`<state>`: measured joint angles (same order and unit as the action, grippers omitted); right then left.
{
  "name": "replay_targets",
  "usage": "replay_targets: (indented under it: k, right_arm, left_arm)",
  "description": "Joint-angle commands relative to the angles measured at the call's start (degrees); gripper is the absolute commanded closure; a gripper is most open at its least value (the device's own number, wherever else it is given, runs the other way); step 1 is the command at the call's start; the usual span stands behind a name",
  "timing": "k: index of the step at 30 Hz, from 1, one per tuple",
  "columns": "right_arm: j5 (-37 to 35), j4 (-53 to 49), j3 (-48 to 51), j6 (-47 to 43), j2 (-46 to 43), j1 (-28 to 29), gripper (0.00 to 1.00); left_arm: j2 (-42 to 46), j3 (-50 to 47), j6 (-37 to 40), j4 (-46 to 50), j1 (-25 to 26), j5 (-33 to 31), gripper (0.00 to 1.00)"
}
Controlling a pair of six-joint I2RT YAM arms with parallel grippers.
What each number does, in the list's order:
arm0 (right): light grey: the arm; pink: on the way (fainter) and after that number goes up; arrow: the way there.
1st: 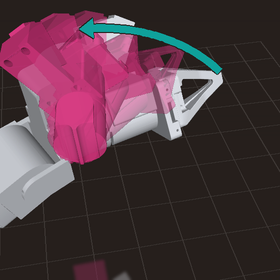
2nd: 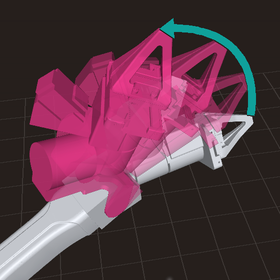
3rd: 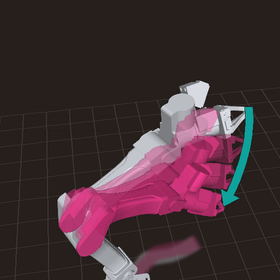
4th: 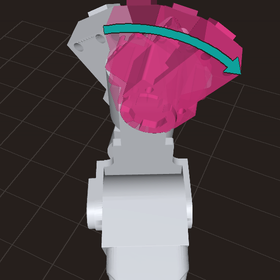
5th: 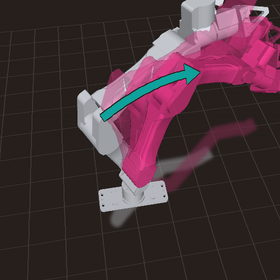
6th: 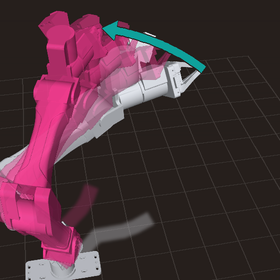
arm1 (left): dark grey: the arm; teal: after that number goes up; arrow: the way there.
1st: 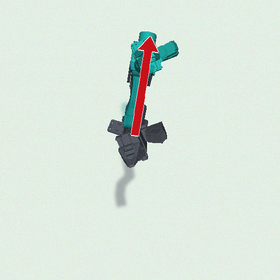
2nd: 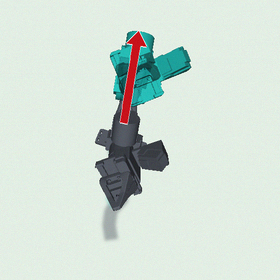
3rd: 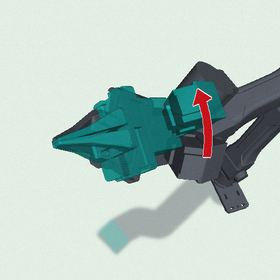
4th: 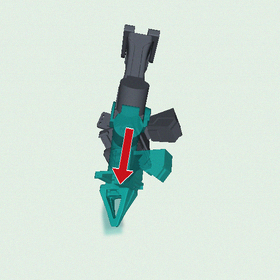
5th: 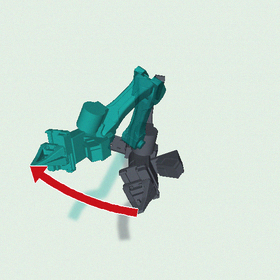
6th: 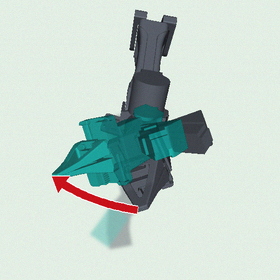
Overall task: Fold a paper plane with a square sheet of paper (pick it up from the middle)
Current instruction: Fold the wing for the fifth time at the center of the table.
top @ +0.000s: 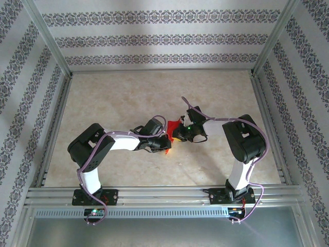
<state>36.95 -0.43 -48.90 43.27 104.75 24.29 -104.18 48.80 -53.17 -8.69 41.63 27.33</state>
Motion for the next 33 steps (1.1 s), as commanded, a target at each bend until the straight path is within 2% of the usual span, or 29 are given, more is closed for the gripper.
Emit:
replay_targets:
  k: [1,9,23,33]
  right_arm:
    - [-2.37,-0.74,1.66,-0.77,-2.18,0.83,0.88]
    - [-1.49,-1.62,1.53,-1.44,-7.73,1.52,0.87]
    - [-3.95,-3.89,-0.49,-0.17,-2.30,3.74,0.88]
    - [-9.28,-9.25,-1.10,-1.09,0.74,3.57,0.90]
  left_arm:
    - [-0.57,0.57,1.86,5.61,1.09,-1.05,0.96]
    - [-1.00,0.37,2.05,5.74,1.09,-1.19,0.97]
    - [-1.20,-0.20,2.32,5.03,1.09,-1.27,0.98]
    - [2.17,0.41,2.41,6.02,1.09,-0.94,0.97]
